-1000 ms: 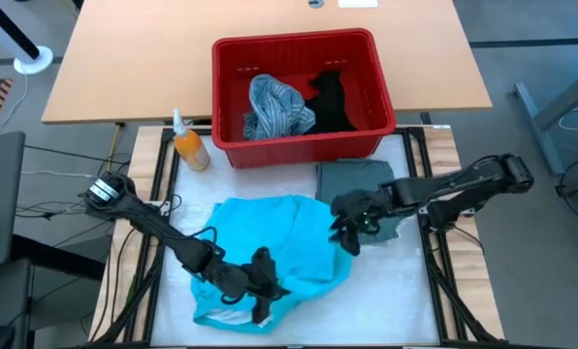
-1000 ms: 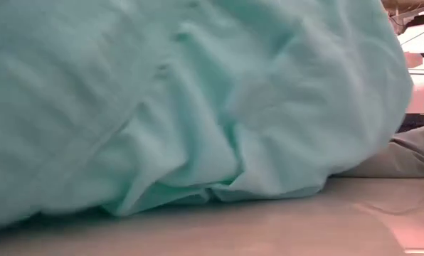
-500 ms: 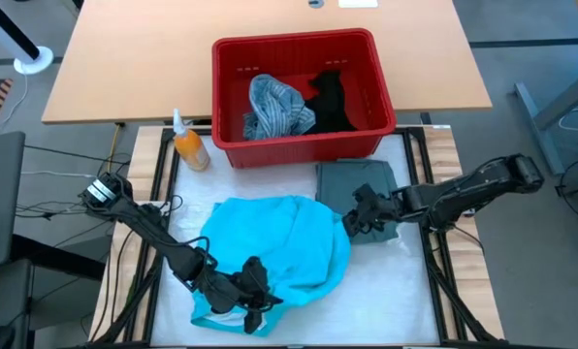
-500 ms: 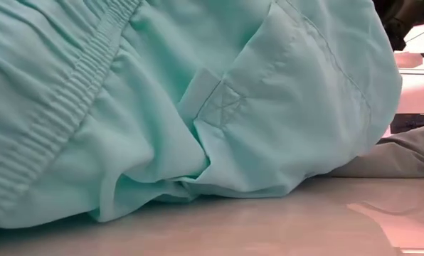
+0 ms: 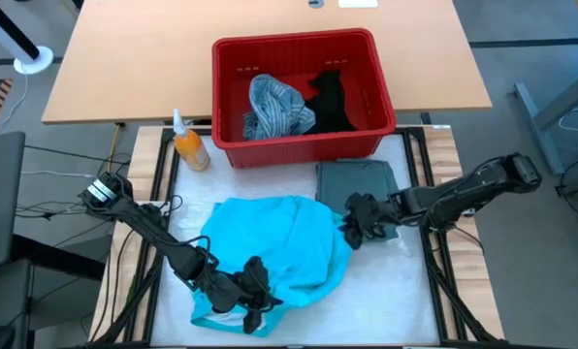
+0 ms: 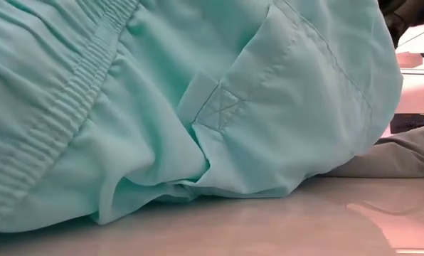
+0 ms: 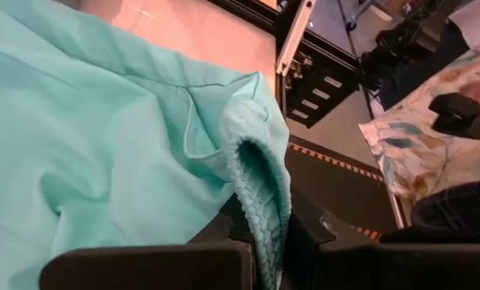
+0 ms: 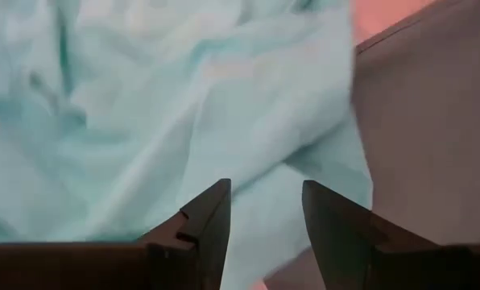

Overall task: Fold Laundry from Bin
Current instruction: Fold the light blue shorts

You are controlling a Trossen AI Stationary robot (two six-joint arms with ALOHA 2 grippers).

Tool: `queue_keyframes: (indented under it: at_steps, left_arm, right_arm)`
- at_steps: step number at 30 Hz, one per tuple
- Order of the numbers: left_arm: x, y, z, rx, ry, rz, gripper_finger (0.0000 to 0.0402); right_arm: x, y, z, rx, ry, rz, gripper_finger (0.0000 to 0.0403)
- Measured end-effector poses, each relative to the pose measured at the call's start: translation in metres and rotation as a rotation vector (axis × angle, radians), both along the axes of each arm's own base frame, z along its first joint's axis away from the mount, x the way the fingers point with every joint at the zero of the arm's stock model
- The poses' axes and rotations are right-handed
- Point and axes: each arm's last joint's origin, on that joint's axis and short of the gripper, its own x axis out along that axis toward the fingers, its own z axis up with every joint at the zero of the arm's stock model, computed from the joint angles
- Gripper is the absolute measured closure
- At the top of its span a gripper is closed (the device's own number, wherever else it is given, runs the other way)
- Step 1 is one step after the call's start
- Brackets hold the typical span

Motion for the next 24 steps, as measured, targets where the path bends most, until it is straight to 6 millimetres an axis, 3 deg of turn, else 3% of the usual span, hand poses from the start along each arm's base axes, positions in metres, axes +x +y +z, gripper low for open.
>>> queue_keyframes:
  at_steps: [13,20,24]
  left_arm:
    - [0.0,0.0,-0.001,-0.027,0.016,-0.007,0.039]
    - [0.0,0.0,-0.001,-0.011,0.014,-0.017,0.039]
    - [0.0,0.0,-0.001,-0.007,0.013,-0.019,0.039]
  right_arm:
    - [0.007,-0.017,0.004,-0.045,-0.078,0.423,0.022]
    - [0.007,-0.024,0.004,-0.022,-0.105,0.503,0.022]
    - [0.007,-0.031,0.004,-0.07,-0.094,0.454,0.022]
